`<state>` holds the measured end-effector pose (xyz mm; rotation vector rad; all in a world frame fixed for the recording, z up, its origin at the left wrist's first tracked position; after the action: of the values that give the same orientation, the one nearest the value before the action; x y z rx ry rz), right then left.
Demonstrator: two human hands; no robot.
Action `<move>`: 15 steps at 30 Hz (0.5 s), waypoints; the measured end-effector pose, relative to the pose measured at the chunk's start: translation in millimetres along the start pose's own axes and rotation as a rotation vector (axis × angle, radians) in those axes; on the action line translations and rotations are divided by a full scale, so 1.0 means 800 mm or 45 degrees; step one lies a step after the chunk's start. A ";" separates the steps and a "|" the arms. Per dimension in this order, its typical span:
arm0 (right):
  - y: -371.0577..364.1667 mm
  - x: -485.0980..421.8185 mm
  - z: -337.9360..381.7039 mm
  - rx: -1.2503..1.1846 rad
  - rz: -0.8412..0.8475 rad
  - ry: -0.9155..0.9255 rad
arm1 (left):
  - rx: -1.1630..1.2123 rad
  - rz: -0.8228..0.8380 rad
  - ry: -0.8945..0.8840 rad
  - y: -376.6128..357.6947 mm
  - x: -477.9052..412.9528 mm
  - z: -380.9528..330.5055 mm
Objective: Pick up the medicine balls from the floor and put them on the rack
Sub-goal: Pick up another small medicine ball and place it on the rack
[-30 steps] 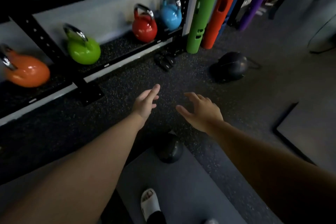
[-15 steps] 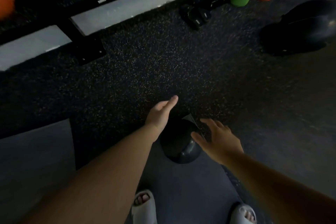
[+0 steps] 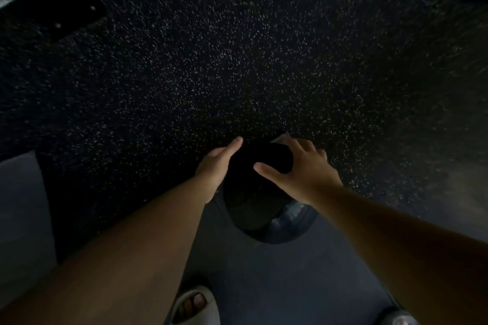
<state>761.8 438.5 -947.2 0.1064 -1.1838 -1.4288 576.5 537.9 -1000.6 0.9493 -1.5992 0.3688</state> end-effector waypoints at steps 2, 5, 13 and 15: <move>-0.011 -0.013 -0.003 -0.005 0.040 0.001 | 0.013 0.054 0.086 -0.013 -0.008 0.017; -0.023 -0.027 -0.005 -0.019 0.084 -0.001 | 0.124 0.136 0.209 -0.030 -0.017 0.044; -0.038 -0.034 -0.014 -0.157 0.115 -0.056 | 0.451 0.372 0.325 -0.052 -0.039 0.087; -0.039 -0.036 -0.015 -0.174 0.087 -0.061 | 0.546 0.444 0.272 -0.059 -0.038 0.078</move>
<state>756.7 447.0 -990.3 -0.0628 -1.1145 -1.4544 569.0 476.9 -1058.1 0.9075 -1.5130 1.0536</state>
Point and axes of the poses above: each hand's wrist, its own x-axis away from the middle knuckle, its own y-axis out of the back of the hand, z = x × y, the point moved 10 cm from there along -x, towards the middle knuckle, and after that the axes turned 11 degrees about y, right-handed, at the moved point
